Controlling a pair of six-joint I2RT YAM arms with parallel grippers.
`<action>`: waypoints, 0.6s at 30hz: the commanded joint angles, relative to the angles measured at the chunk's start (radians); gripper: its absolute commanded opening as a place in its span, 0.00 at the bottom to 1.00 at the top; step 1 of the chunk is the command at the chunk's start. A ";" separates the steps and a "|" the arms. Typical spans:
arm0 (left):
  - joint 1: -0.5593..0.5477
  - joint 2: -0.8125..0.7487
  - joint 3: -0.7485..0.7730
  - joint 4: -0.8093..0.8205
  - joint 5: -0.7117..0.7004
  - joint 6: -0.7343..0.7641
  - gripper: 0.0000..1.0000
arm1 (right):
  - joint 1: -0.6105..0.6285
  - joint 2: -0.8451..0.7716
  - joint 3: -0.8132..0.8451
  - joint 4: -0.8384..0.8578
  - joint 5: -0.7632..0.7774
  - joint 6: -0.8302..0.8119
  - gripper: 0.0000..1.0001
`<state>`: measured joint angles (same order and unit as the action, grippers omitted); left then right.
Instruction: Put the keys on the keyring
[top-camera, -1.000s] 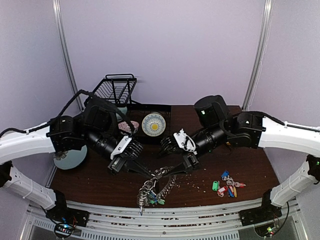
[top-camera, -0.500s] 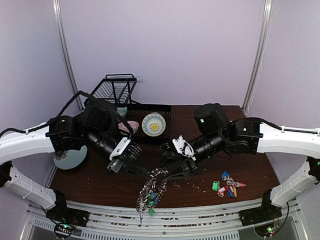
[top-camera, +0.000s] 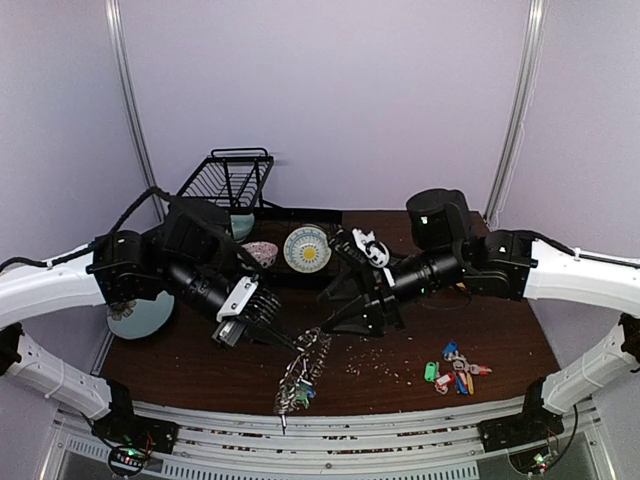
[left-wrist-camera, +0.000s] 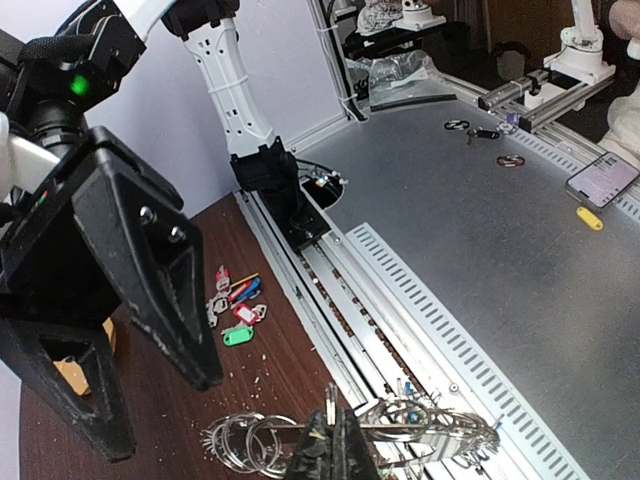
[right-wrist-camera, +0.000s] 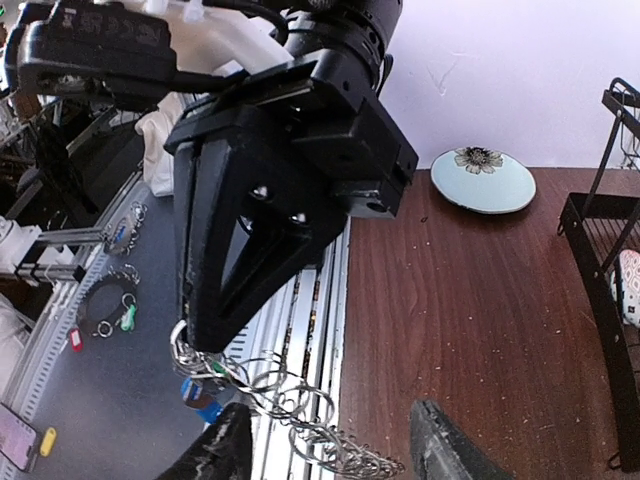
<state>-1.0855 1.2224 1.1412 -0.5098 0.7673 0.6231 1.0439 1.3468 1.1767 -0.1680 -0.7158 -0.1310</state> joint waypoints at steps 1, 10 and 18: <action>0.004 -0.016 0.030 0.024 0.004 0.049 0.00 | 0.064 -0.075 -0.083 0.026 0.031 -0.034 0.61; 0.004 -0.014 0.043 0.019 0.048 0.058 0.00 | 0.081 -0.009 -0.090 0.111 0.035 -0.248 0.67; 0.004 -0.009 0.048 0.006 0.067 0.084 0.00 | 0.081 0.044 -0.101 0.140 0.040 -0.311 0.50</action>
<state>-1.0855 1.2228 1.1492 -0.5358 0.7918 0.6827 1.1263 1.3800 1.0725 -0.0669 -0.6640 -0.3962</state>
